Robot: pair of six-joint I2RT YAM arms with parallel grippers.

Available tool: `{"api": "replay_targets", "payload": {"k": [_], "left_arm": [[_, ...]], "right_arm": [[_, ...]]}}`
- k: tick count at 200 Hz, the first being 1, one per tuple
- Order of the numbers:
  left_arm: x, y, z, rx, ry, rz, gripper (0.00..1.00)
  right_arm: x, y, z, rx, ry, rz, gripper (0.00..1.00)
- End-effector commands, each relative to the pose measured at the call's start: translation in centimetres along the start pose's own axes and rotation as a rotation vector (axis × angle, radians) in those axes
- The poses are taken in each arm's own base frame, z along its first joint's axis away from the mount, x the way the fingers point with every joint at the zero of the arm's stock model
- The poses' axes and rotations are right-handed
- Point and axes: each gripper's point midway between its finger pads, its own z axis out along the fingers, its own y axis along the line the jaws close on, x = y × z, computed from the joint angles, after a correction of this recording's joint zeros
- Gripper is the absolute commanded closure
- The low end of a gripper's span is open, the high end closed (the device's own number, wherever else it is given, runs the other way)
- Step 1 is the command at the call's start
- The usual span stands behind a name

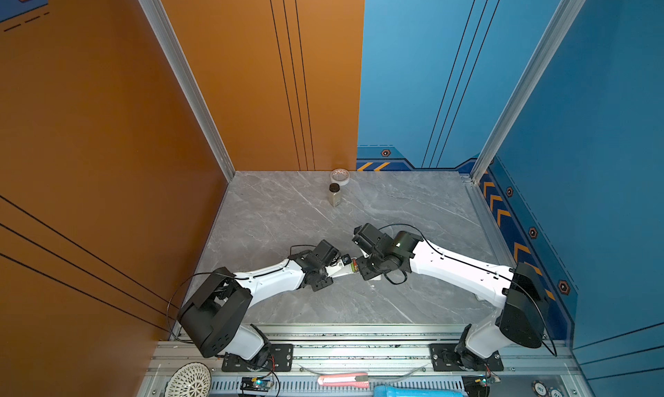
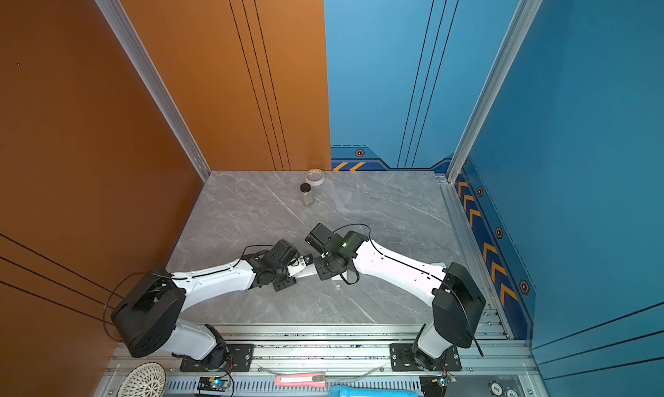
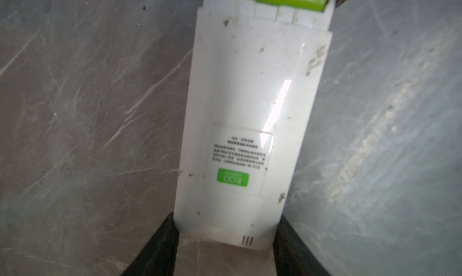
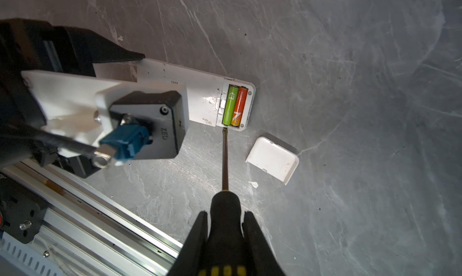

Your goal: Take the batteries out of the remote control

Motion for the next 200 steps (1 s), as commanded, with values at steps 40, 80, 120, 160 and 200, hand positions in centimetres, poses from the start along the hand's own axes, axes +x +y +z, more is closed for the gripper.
{"api": "replay_targets", "payload": {"k": [40,80,120,160,200], "left_arm": [[0.2,0.2,0.2,-0.007,0.015,0.003,0.68],[0.3,0.3,0.2,-0.010,0.018,-0.001,0.68],[0.2,0.3,0.3,-0.009,0.016,-0.005,0.68],[0.2,0.4,0.3,-0.011,0.016,-0.007,0.68],[0.3,0.3,0.3,-0.012,0.017,-0.006,0.68]], "right_arm": [[-1.9,0.5,-1.6,-0.046,-0.074,0.021,1.00],[-2.2,0.6,-2.3,-0.071,-0.085,0.030,1.00],[-2.0,0.2,-2.3,-0.064,-0.084,0.042,1.00],[-1.5,0.2,-1.5,-0.063,-0.058,0.037,1.00],[-1.1,0.0,-0.7,-0.048,-0.036,0.039,1.00]]}}
